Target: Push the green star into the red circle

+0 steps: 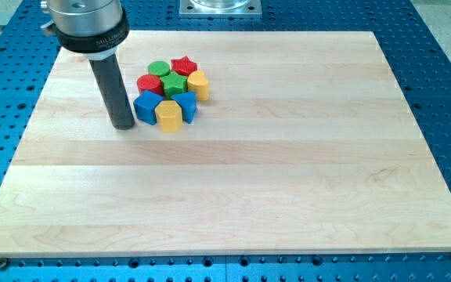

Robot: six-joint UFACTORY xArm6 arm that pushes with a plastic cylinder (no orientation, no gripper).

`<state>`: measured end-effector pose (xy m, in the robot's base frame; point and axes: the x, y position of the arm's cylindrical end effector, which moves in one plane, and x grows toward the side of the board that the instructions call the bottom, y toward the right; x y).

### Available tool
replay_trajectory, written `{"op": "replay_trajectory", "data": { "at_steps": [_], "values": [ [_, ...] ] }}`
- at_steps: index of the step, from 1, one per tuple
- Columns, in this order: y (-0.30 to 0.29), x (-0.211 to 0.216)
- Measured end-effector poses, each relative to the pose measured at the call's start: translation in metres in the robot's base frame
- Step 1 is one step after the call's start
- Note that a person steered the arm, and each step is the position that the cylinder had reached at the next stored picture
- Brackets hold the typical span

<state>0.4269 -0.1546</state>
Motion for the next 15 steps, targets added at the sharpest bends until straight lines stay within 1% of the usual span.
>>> {"op": "replay_trajectory", "data": {
  "at_steps": [1, 2, 3, 5, 6, 7, 8, 9, 10, 12, 13, 14, 15],
  "values": [
    [0.000, 0.037],
    [0.000, 0.101],
    [0.014, 0.110],
    [0.194, 0.080],
    [0.209, 0.076],
    [0.214, 0.019],
    [0.163, -0.031],
    [0.126, -0.043],
    [0.126, -0.074],
    [0.127, -0.078],
    [0.076, -0.073],
    [0.045, -0.072],
    [0.042, -0.072]
  ]
}}
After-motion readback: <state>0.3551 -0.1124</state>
